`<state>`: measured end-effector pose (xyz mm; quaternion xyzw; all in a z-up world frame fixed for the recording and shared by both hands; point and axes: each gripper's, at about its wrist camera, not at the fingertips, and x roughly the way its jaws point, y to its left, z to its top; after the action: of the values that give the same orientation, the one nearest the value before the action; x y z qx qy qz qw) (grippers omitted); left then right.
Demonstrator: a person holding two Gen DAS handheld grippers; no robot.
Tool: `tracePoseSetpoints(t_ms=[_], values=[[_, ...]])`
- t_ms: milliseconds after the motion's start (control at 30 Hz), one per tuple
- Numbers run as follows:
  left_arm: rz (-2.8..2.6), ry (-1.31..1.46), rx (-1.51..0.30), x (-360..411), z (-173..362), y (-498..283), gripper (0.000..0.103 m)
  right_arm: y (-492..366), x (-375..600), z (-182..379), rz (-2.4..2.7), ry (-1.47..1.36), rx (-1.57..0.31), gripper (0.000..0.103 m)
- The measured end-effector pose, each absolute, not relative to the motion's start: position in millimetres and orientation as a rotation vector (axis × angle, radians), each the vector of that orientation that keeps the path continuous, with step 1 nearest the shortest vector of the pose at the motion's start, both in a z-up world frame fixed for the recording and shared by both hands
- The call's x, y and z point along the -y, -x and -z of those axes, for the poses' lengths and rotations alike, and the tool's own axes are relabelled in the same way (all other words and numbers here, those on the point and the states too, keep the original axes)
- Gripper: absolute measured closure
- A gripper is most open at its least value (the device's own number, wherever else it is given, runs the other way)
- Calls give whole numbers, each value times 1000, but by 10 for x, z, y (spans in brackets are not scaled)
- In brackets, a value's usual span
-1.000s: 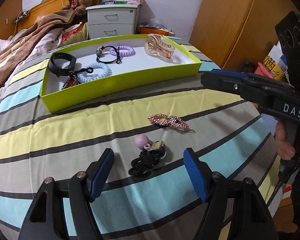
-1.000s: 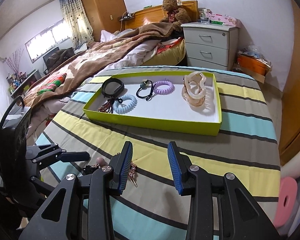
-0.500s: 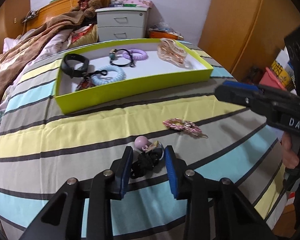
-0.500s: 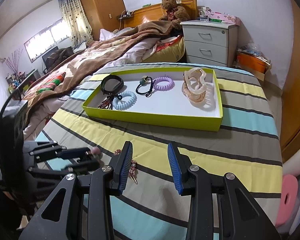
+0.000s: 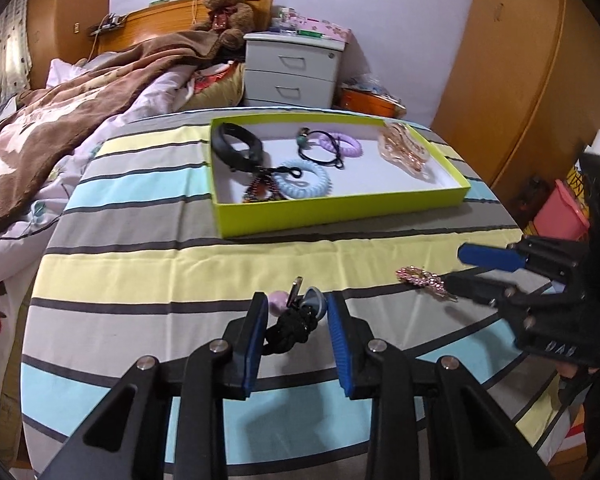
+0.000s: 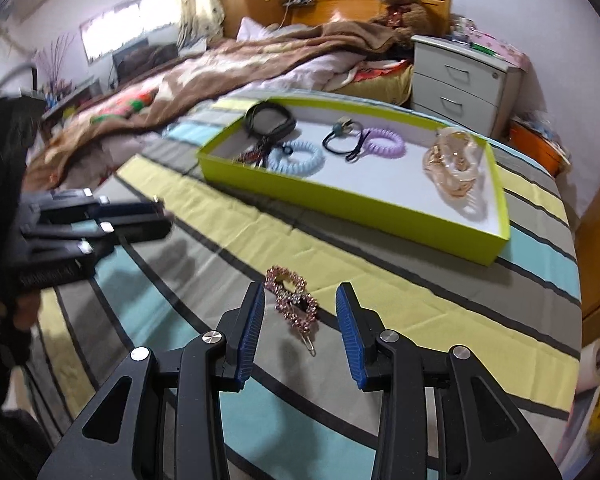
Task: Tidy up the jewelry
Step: 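Grasp the pink rhinestone clip with the right gripper while the left grasps the pink-ball hair tie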
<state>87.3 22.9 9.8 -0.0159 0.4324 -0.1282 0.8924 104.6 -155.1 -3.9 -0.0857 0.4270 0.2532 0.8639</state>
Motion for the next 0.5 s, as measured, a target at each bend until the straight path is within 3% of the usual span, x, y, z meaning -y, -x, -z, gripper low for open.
tracePoseSetpoints(t_ms=[500], values=[[234,62,-901,-370,-78,-900,71,-1083,1378,227,-499,279,-934,59]])
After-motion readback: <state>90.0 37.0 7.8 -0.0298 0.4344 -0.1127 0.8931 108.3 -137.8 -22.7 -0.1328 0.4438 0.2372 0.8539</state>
